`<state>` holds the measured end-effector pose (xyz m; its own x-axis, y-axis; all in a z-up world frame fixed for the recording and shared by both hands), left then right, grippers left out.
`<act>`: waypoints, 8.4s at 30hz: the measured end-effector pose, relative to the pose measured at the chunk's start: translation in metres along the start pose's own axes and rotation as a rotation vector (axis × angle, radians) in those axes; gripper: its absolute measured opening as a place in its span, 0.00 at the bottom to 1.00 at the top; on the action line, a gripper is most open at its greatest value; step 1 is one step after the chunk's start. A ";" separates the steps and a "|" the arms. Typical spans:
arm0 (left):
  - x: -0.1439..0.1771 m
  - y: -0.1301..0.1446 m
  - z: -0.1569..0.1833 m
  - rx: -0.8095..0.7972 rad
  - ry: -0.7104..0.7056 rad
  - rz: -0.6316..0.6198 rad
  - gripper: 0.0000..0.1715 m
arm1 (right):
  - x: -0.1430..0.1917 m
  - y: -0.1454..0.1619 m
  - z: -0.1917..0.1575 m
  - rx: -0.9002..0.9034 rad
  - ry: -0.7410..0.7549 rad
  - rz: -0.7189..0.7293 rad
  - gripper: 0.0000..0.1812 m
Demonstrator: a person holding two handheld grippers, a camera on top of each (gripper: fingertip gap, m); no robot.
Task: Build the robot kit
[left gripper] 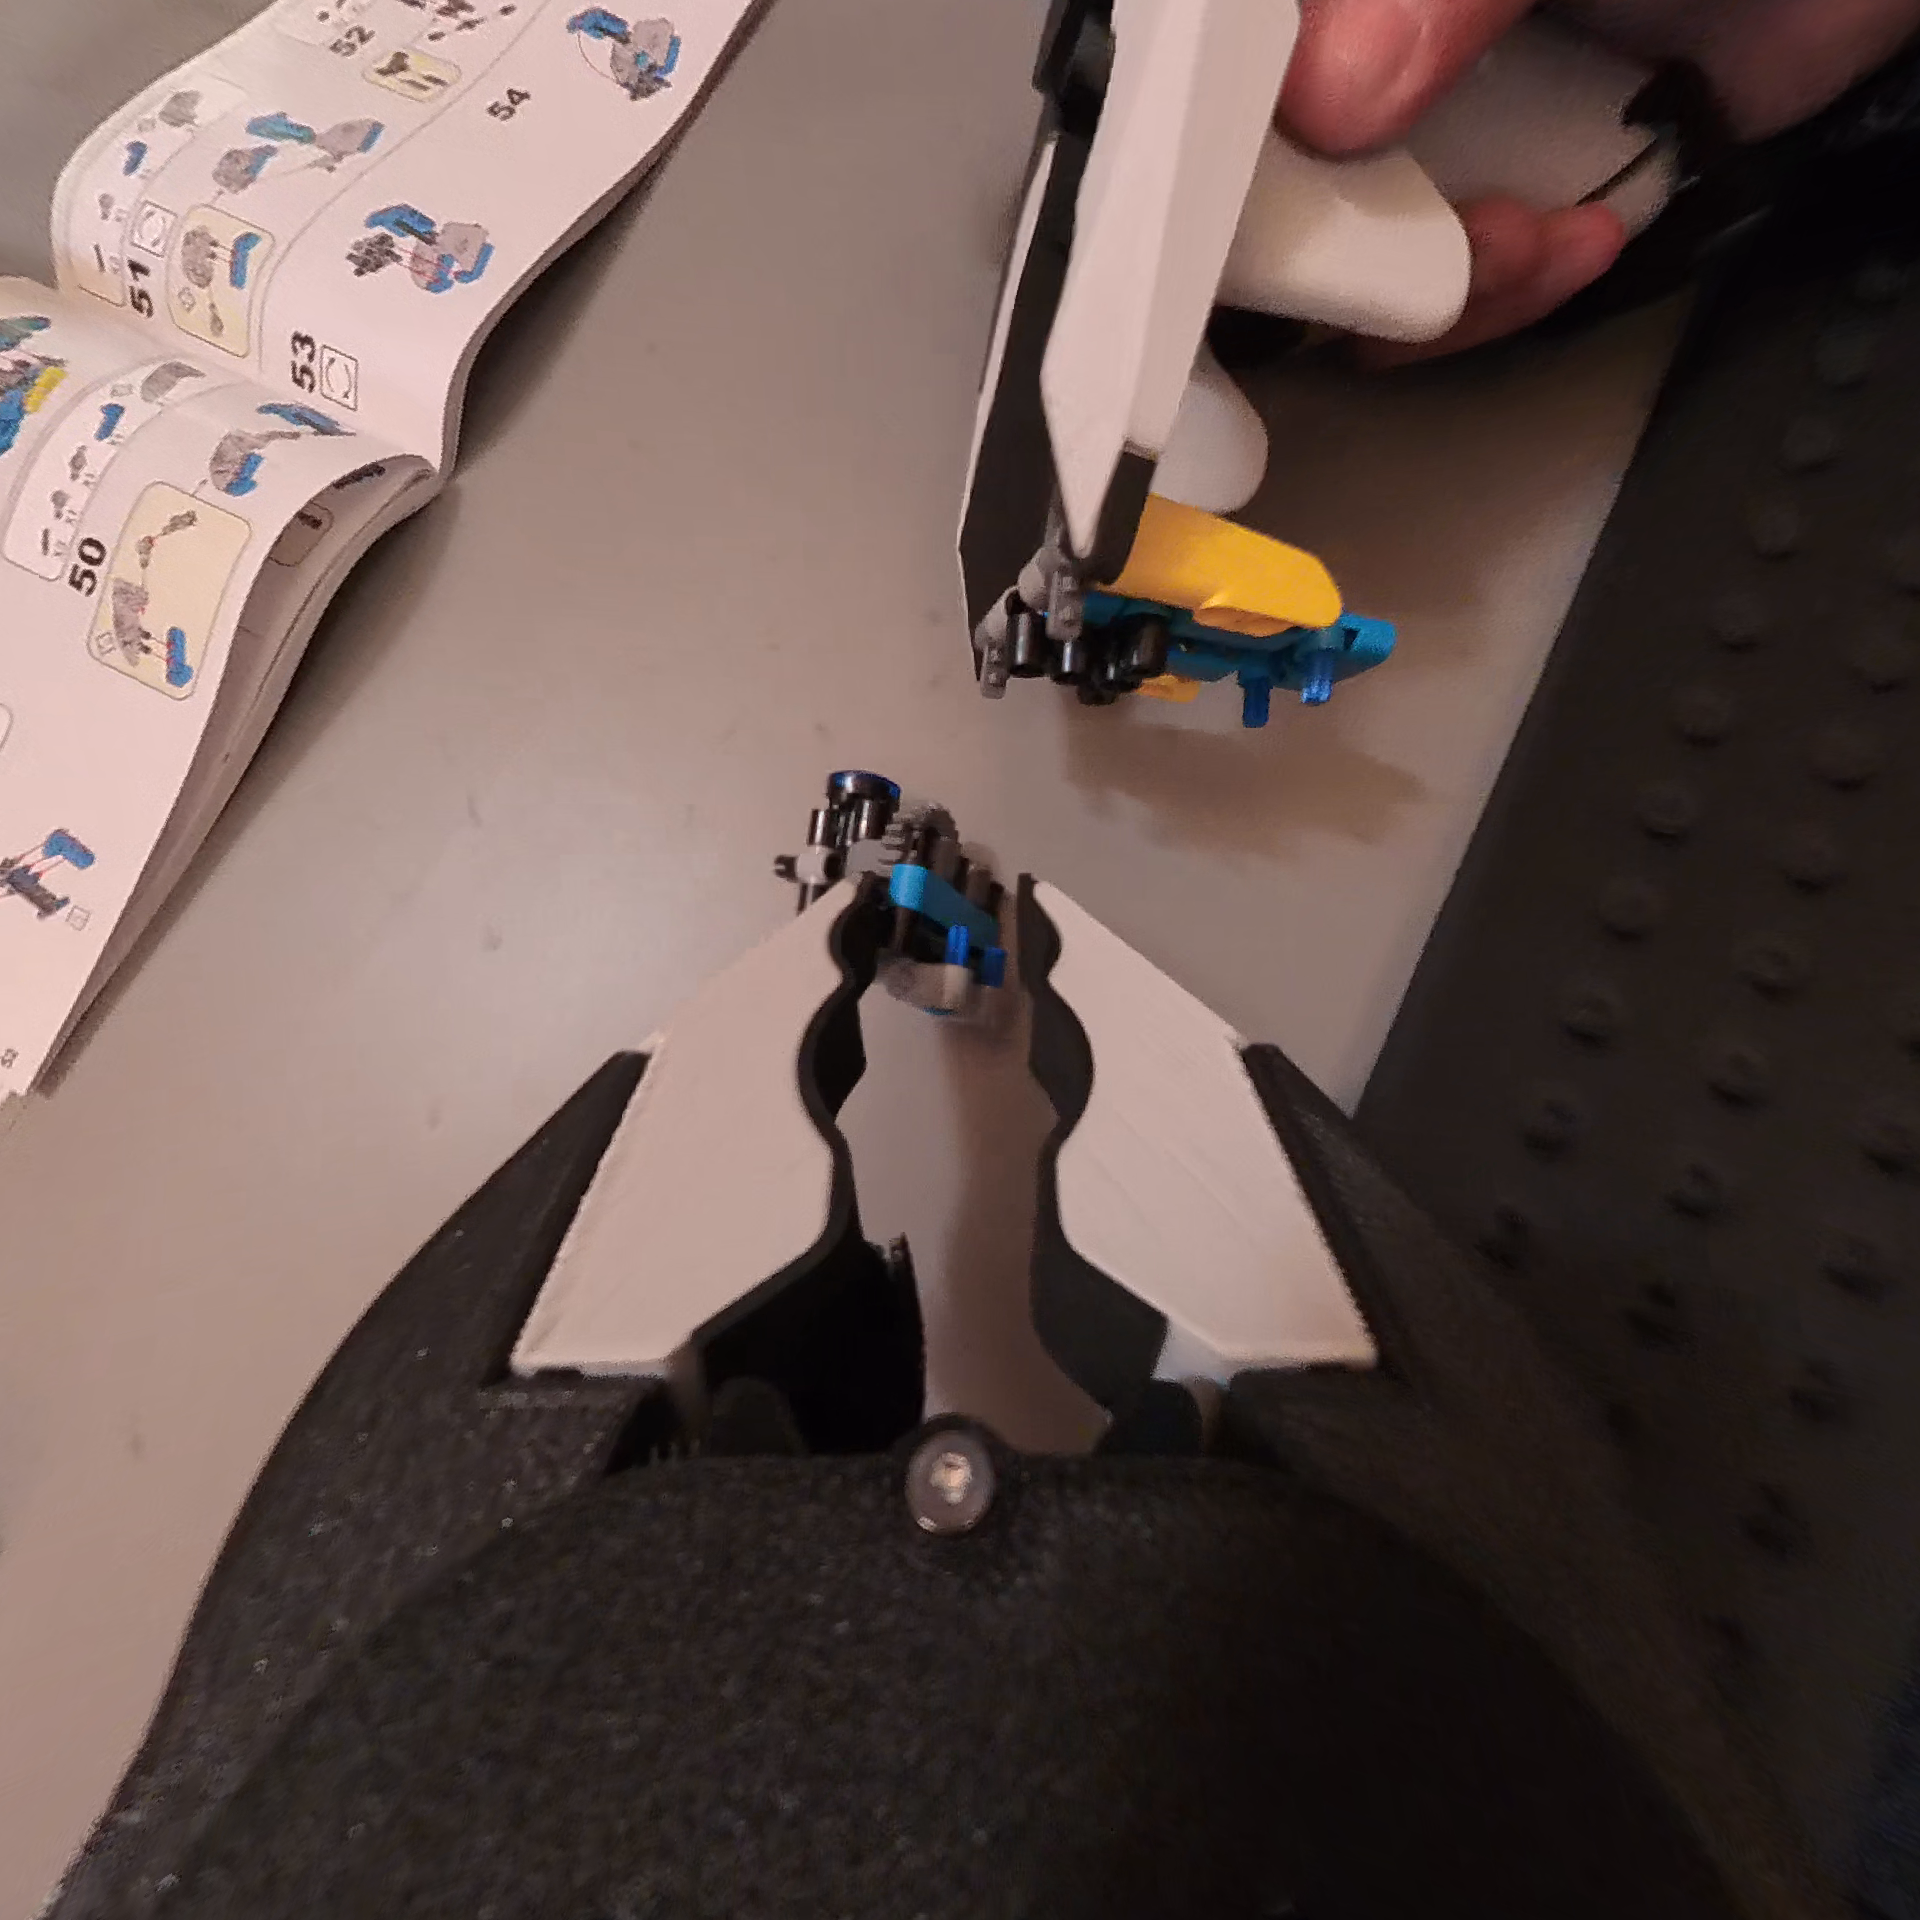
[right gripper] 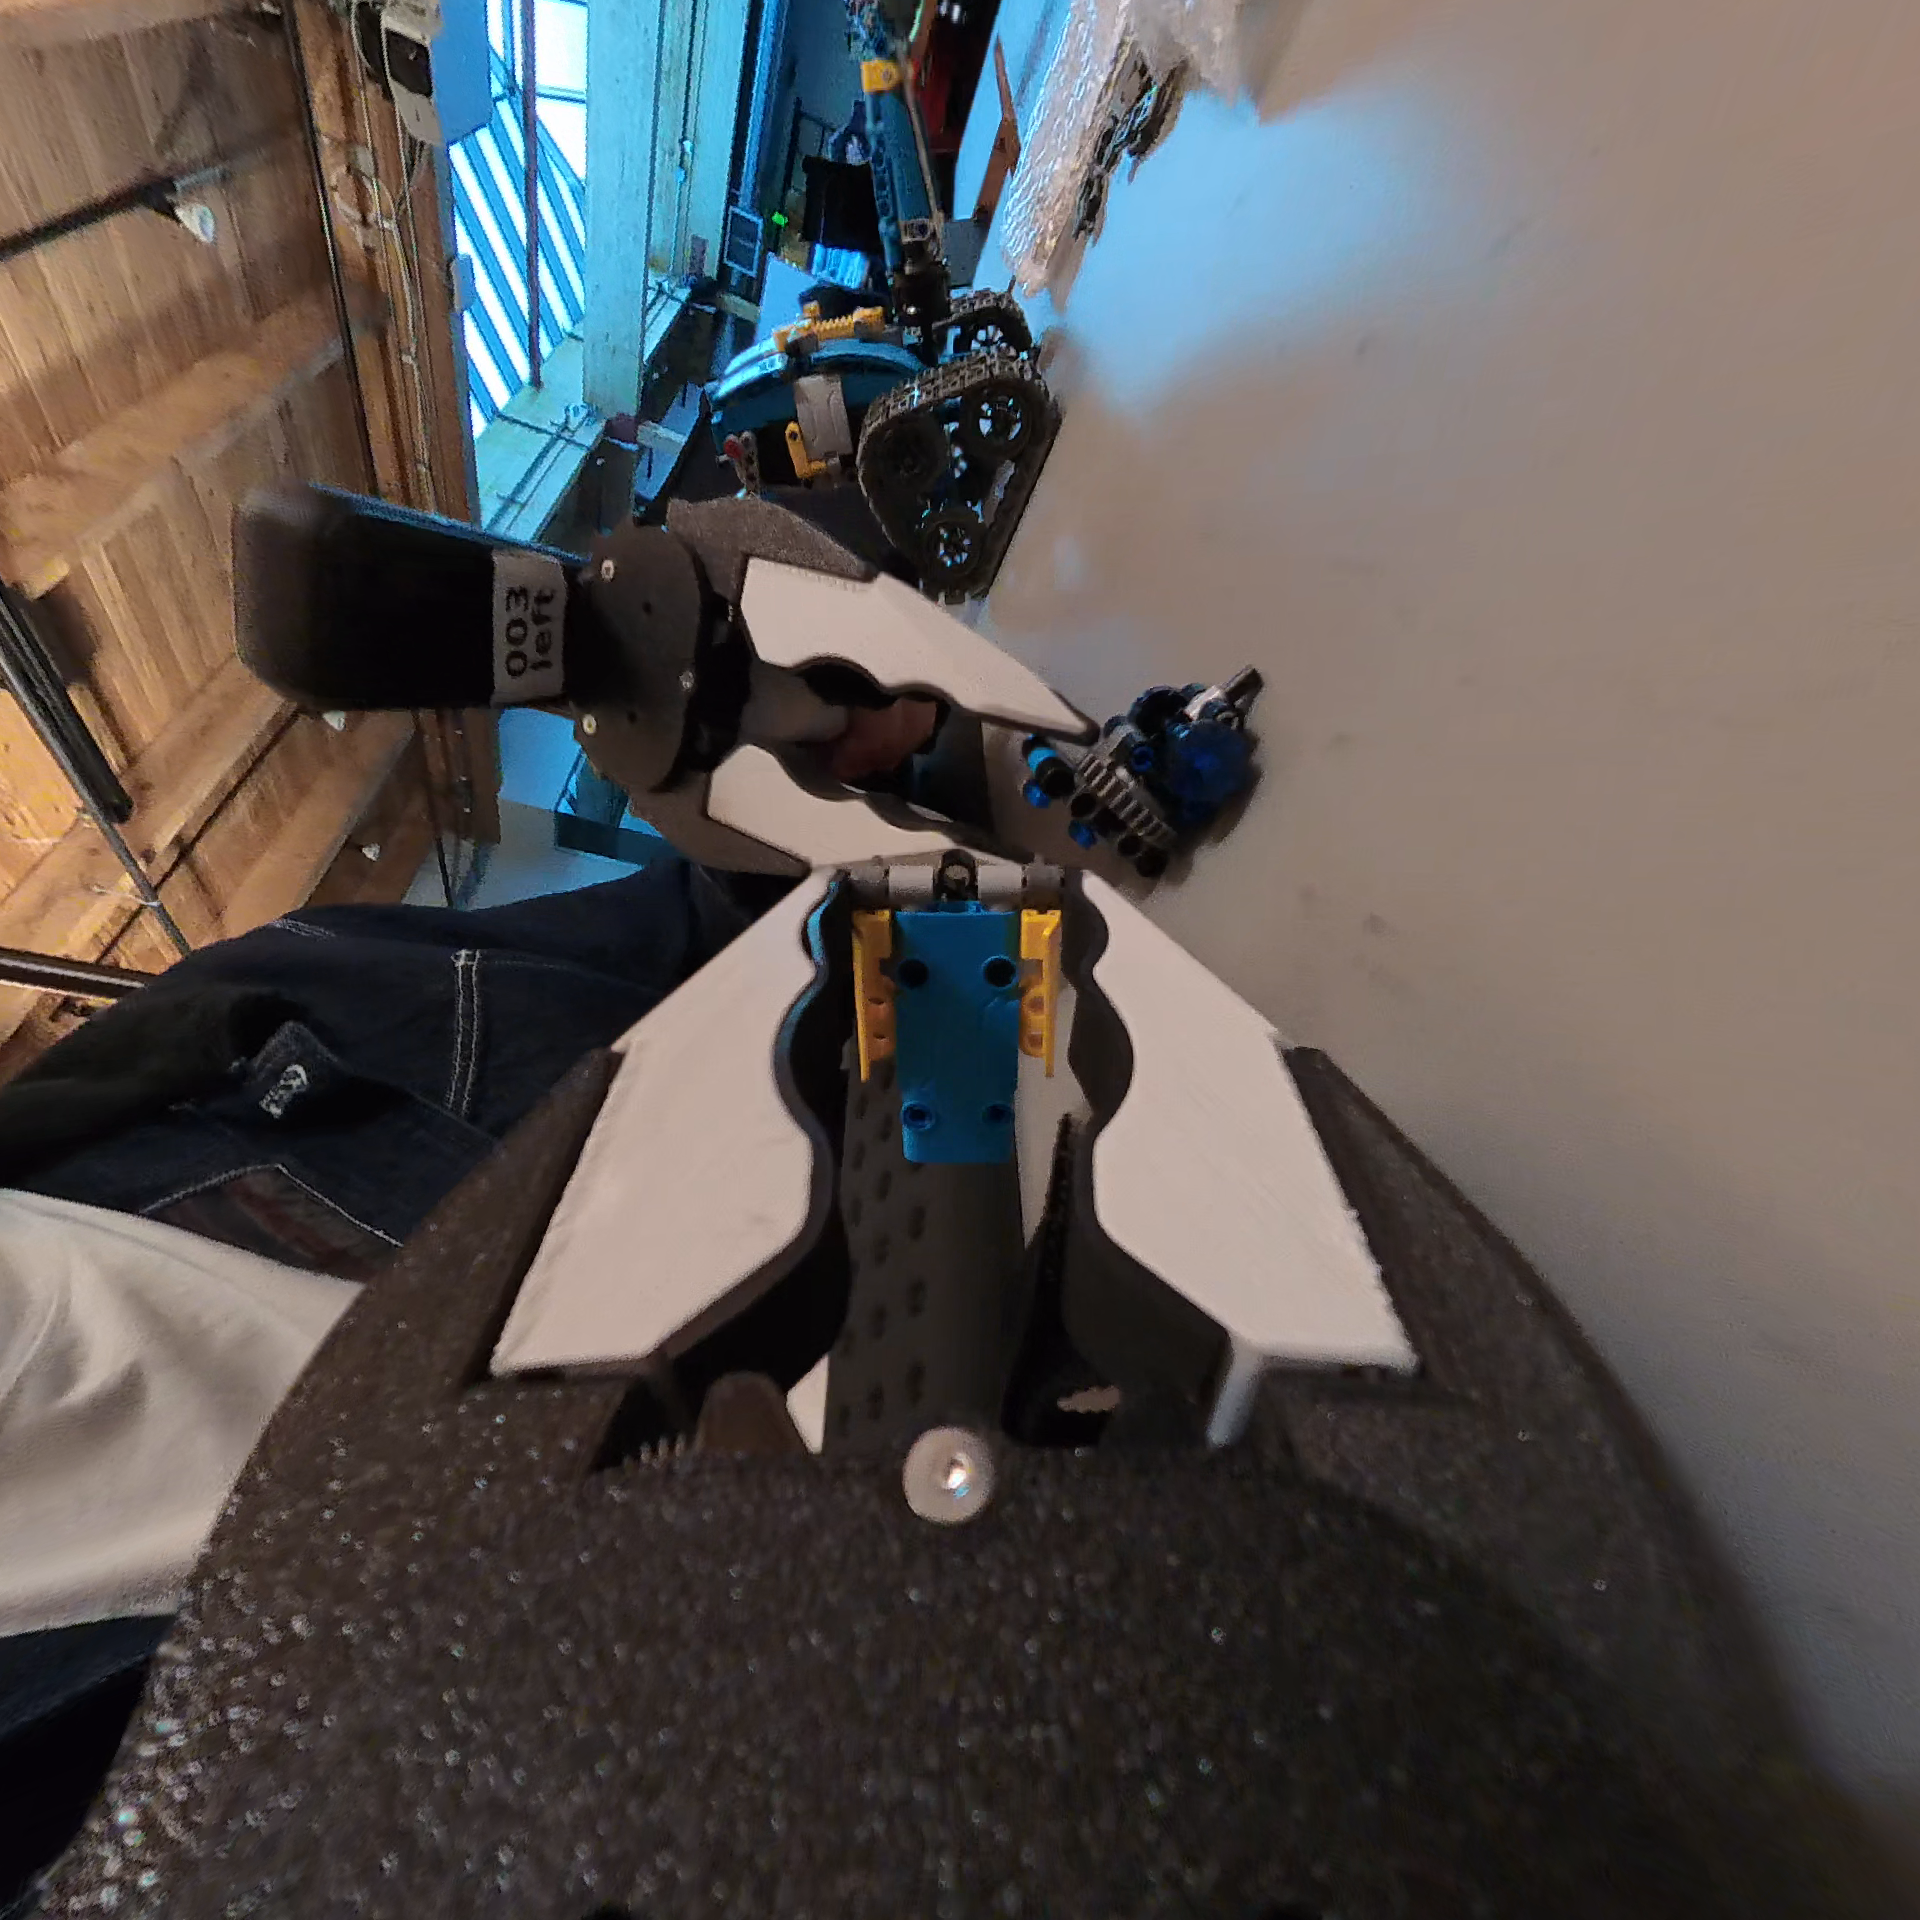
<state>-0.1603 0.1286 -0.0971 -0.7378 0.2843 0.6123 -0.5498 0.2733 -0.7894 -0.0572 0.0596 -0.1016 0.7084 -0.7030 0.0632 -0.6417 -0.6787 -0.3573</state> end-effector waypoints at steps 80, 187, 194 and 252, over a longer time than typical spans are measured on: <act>-0.025 -0.022 0.011 0.084 -0.065 0.206 0.02 | -0.004 0.026 -0.026 0.924 0.785 0.090 0.12; 0.014 -0.053 -0.016 1.341 0.595 0.858 0.08 | 0.002 -0.010 -0.088 1.449 0.606 0.225 0.27; 0.015 -0.057 -0.014 1.364 0.604 0.861 0.09 | 0.003 -0.006 -0.094 1.542 0.652 0.246 0.26; 0.025 -0.057 -0.006 0.865 0.886 0.504 0.08 | 0.013 -0.007 -0.131 1.487 0.085 -0.451 0.09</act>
<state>-0.1452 0.1257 -0.0367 -0.6120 0.7679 -0.1894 -0.6072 -0.6096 -0.5095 -0.0816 0.0276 0.0236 0.7041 -0.5506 0.4485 0.5071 -0.0522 -0.8603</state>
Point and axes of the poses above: each gripper's, where its closed fingertips meet, x back along the fingers, y out of its underside, z = x × y across the jaws, the point moved 6 cm from there along x, back along the fingers, and after that the axes turned 9 degrees about z, right-handed, at the moved point
